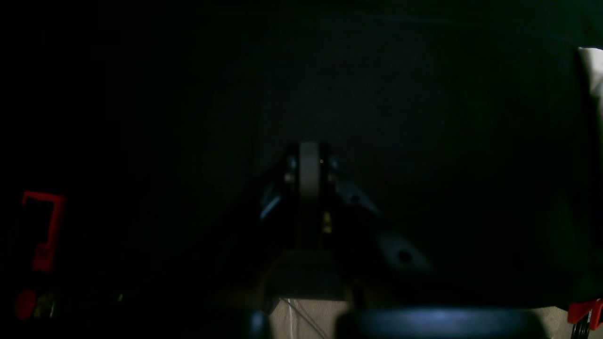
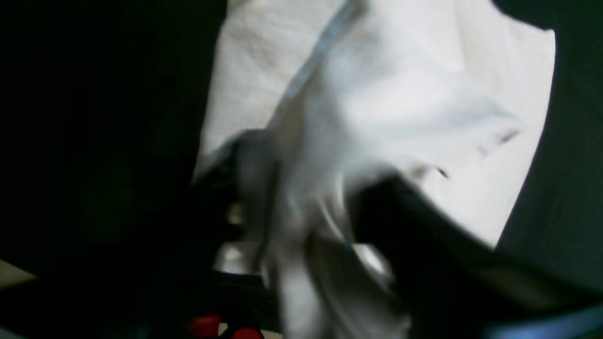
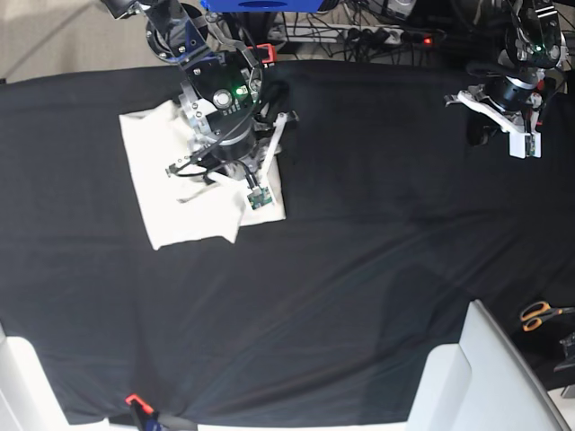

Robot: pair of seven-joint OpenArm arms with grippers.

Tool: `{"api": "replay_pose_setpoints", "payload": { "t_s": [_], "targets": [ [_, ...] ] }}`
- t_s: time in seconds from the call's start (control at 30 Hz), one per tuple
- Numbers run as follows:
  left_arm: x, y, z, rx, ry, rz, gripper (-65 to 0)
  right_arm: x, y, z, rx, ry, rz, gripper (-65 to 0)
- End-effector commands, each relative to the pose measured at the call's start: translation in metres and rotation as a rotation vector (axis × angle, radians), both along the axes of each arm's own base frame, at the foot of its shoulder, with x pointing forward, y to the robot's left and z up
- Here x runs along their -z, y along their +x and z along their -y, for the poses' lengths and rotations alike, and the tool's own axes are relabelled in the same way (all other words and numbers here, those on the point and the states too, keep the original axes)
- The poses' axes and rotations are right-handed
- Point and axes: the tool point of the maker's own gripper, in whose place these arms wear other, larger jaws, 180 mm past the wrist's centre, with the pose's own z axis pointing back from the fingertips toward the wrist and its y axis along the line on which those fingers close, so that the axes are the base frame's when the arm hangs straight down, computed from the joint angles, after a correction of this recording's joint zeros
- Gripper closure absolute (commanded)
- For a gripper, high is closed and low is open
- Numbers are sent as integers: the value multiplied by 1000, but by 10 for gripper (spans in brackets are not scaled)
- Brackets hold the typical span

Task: Fold the T-shirt properly
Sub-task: 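Press and smooth the folded bundle with the right gripper, then tuck the shirt edge under with the right gripper and withdraw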

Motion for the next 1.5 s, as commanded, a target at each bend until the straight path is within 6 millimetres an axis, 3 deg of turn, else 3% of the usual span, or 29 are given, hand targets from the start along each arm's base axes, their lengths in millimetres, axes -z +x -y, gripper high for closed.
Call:
{"api": "replay_pose_setpoints", "payload": {
  "t_s": [0.0, 0.07, 0.1, 0.2, 0.33, 0.43, 0.53, 0.6, 0.67, 0.77, 0.83, 1.0, 1.1, 1.17, 1.47],
  "targets": [
    [-9, 5, -3, 7, 9, 33, 0, -10, 6, -6, 1, 22, 39, -369],
    [-9, 5, -3, 7, 9, 33, 0, -12, 4, -7, -3, 30, 44, -470],
    [-9, 5, -3, 7, 9, 34, 0, -14, 2, -15, -23, 39, 47, -485],
    [-11, 10, -3, 6, 9, 47, 0, -16, -6, -33, -80, 48, 45, -453],
    [0, 7, -8, -14, -1, 20, 0, -24, -17, -63, -131, 96, 42, -431],
    [8, 5, -11, -27, -9, 3, 0, -43, -18, -70, -147, 120, 73, -423],
    [9, 3, -12, -22, 8, -5, 0, -77, 4, -24, -52, 71, 153, -321],
    [10, 2, -14, -9, 45, -19, 0, -94, 20, 16, 59, 26, 199, -176],
    [12, 1, -17, 0, 79, -33, 0, -88, 28, 52, 162, -11, 190, 0],
    [12, 0, -17, 2, 87, -36, 0, -65, 32, 83, 262, 8, 133, -32],
    [11, 1, -15, -4, 68, -27, 0, -46, 34, 95, 305, 46, 103, -2],
    [-6, 11, -8, 12, 62, 26, 0, 7, 30, 110, 326, 24, 15, -5],
    [-12, 15, -6, 21, 67, 45, 0, 21, 26, 109, 316, 15, -4, -5],
    [-14, 16, -6, 22, 68, 51, 0, 23, 25, 96, 278, 19, -10, -5],
    [-12, 14, -7, 21, 70, 42, 0, 9, 35, 36, 179, 97, 10, -5]
  ]
}}
